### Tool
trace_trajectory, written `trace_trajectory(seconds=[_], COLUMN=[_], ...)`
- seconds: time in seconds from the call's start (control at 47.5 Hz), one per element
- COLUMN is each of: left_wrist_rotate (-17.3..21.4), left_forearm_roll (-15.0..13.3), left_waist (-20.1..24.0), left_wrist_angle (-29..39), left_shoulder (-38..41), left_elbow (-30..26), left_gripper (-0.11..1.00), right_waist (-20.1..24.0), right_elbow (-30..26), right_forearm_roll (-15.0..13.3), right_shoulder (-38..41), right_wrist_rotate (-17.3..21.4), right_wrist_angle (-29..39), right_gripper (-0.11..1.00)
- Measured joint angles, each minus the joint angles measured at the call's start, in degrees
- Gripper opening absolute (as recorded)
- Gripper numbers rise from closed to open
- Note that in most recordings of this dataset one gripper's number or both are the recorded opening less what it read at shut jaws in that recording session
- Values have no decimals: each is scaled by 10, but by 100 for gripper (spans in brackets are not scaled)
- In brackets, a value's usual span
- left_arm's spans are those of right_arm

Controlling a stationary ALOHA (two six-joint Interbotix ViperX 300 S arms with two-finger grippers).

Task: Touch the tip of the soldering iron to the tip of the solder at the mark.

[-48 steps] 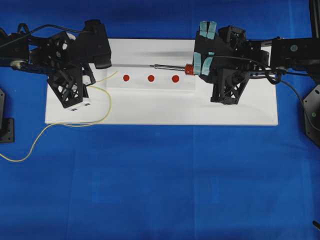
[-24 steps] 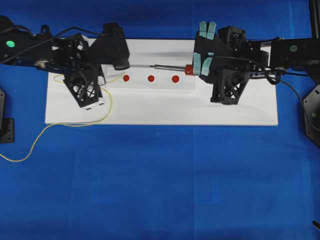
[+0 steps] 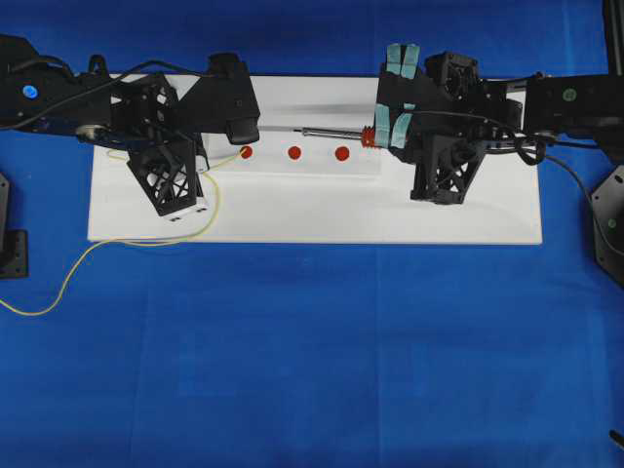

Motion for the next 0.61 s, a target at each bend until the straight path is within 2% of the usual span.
trace_trajectory(seconds=[0.379,0.61], left_wrist_rotate=[4,4], left_forearm_roll=[0,-1], left_waist=[-1,-1], left_wrist_angle=[3,3], left_shoulder=[4,4], left_elbow=[0,0], left_gripper=[1,1], right_waist=[1,14], right_elbow=[-2,-34], right_forearm_roll=[0,0], right_shoulder=[3,37], right_wrist_rotate=[0,-6], right_wrist_angle=[0,1], right_gripper=[6,6])
